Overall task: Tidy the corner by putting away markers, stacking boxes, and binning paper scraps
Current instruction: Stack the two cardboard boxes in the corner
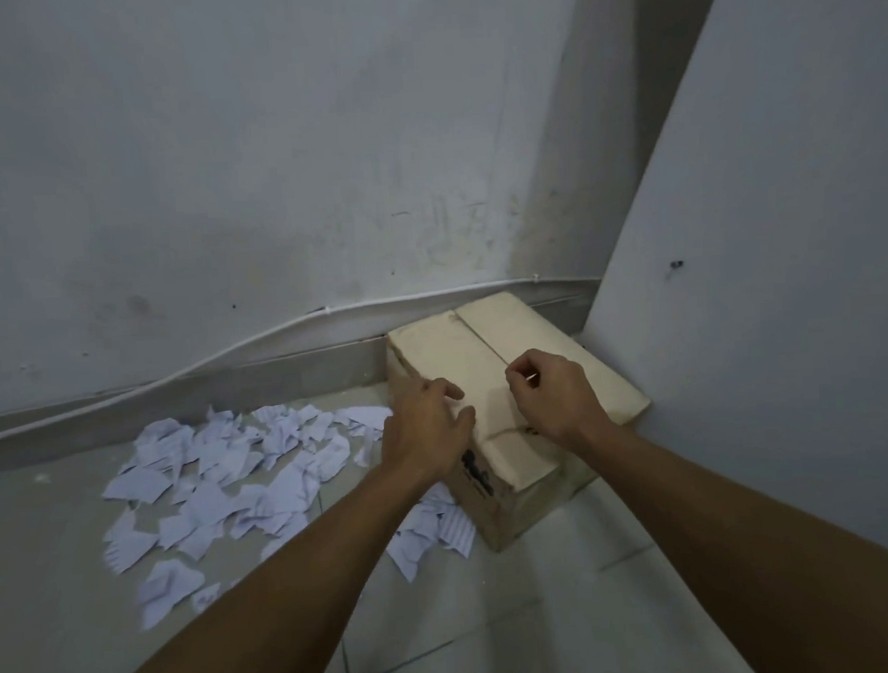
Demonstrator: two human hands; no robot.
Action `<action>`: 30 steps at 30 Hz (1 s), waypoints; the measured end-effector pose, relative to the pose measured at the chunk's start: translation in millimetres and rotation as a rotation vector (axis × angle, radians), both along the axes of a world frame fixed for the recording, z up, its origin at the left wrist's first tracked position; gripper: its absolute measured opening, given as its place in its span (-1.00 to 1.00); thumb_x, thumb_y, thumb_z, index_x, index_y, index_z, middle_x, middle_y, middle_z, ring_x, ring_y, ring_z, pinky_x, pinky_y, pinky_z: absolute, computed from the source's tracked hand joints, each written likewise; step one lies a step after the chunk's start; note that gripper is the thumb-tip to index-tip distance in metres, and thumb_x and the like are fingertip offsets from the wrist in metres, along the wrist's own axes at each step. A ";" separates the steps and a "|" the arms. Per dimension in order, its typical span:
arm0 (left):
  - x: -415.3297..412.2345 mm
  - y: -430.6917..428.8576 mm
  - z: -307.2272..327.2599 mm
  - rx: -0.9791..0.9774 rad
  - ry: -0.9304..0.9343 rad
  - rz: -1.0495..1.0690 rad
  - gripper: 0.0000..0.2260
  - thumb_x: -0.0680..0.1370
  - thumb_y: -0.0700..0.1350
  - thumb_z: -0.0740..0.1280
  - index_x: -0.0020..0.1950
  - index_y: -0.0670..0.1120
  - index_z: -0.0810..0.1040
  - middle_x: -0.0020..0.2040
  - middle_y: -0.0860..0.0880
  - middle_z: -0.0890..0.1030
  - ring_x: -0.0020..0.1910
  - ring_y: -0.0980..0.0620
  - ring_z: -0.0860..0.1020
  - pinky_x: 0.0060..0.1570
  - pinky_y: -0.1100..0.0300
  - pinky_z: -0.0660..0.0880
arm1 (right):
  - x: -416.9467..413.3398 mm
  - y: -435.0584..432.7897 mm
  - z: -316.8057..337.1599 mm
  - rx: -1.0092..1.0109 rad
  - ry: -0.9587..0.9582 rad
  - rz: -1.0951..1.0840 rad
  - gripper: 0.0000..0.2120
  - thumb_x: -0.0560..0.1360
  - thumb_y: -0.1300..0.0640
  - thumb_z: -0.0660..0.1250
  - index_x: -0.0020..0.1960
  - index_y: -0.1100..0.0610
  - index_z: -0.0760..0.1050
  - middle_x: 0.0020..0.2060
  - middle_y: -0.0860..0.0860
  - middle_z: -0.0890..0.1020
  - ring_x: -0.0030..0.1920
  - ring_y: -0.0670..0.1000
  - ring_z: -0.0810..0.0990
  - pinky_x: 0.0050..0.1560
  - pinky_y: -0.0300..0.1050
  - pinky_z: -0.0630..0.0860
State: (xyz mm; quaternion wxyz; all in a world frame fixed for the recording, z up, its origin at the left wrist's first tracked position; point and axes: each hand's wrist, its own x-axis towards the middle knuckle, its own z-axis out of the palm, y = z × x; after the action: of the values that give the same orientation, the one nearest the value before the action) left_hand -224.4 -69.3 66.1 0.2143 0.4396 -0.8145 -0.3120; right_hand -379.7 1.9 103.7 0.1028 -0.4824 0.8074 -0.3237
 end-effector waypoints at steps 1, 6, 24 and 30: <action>-7.1 4.3 -2.2 0.038 -0.018 0.013 -0.65 0.55 0.07 0.32 0.30 -0.01 0.47 0.33 -0.05 0.44 0.29 -0.08 0.43 0.23 -0.06 0.44 | -5.8 2.2 -1.9 0.008 0.027 -0.002 -0.86 0.57 0.11 0.29 0.03 0.11 0.61 -0.04 0.00 0.67 0.00 0.03 0.61 0.03 -0.09 0.52; -30.7 18.2 -10.6 0.179 0.043 0.132 -0.14 0.54 0.15 0.33 0.60 -0.11 -0.15 0.61 -0.10 -0.08 0.56 -0.13 0.05 0.45 -0.03 0.19 | -38.7 4.9 -9.7 0.238 0.173 -0.028 -0.63 0.60 -0.07 0.25 0.35 0.05 0.42 0.34 0.05 0.46 0.36 0.12 0.39 0.33 0.13 0.35; -67.4 12.9 -33.8 0.385 0.340 0.411 -0.24 0.58 0.08 0.30 0.60 -0.11 -0.07 0.56 -0.11 0.22 0.49 -0.16 0.28 0.45 -0.02 0.26 | -81.3 -18.2 -41.0 0.233 0.128 -0.347 -0.32 0.41 -0.29 0.35 0.35 0.11 0.33 0.29 0.16 0.45 0.33 0.21 0.37 0.34 0.15 0.24; -41.1 3.8 -9.3 0.280 0.371 0.409 -0.36 0.57 0.01 0.32 0.56 -0.06 0.11 0.42 -0.09 0.43 0.33 -0.13 0.45 0.29 0.11 0.36 | -77.0 -12.9 -26.1 0.172 0.072 -0.345 -0.31 0.48 -0.30 0.29 0.33 0.25 0.41 0.24 0.20 0.42 0.30 0.21 0.37 0.30 0.08 0.36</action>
State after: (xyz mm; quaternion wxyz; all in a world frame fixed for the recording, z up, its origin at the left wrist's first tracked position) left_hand -265.6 -65.6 56.9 0.3549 0.5554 -0.6052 -0.4465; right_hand -456.6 -10.9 77.6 0.0579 -0.3375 0.9060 -0.2489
